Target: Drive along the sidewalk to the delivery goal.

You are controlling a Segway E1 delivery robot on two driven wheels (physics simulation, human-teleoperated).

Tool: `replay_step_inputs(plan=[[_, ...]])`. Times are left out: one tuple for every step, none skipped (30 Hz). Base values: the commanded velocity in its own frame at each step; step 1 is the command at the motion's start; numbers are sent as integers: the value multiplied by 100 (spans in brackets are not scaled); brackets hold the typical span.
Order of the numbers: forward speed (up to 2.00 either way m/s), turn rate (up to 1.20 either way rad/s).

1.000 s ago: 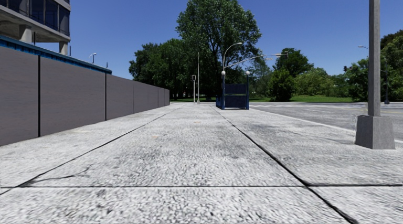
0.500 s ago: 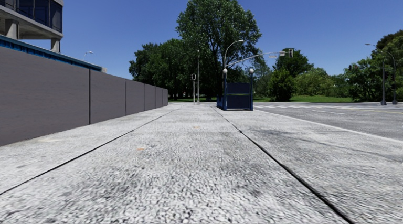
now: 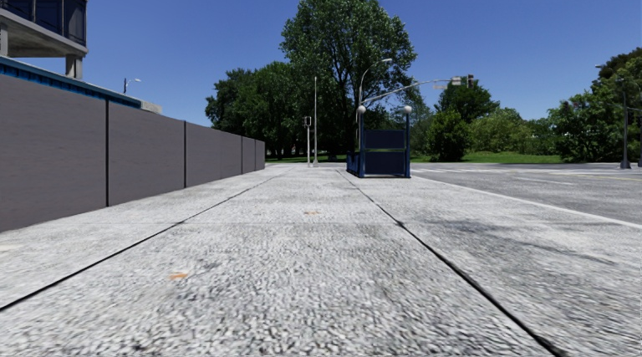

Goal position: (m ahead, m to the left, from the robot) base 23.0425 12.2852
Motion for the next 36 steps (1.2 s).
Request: replay_step_inputs(plan=[[200, 0], [200, 0], [200, 0], [200, 0], [200, 0], [200, 0], [200, 0], [200, 0], [200, 0], [200, 0], [200, 0], [200, 0], [200, 0], [200, 0], [200, 0], [200, 0], [200, 0], [200, 0], [200, 0], [200, 0], [200, 0], [200, 0], [200, 0], [200, 0], [200, 0], [200, 0], [200, 0], [200, 0], [200, 0], [200, 0], [200, 0], [200, 0], [200, 0], [200, 0], [200, 0], [200, 0]])
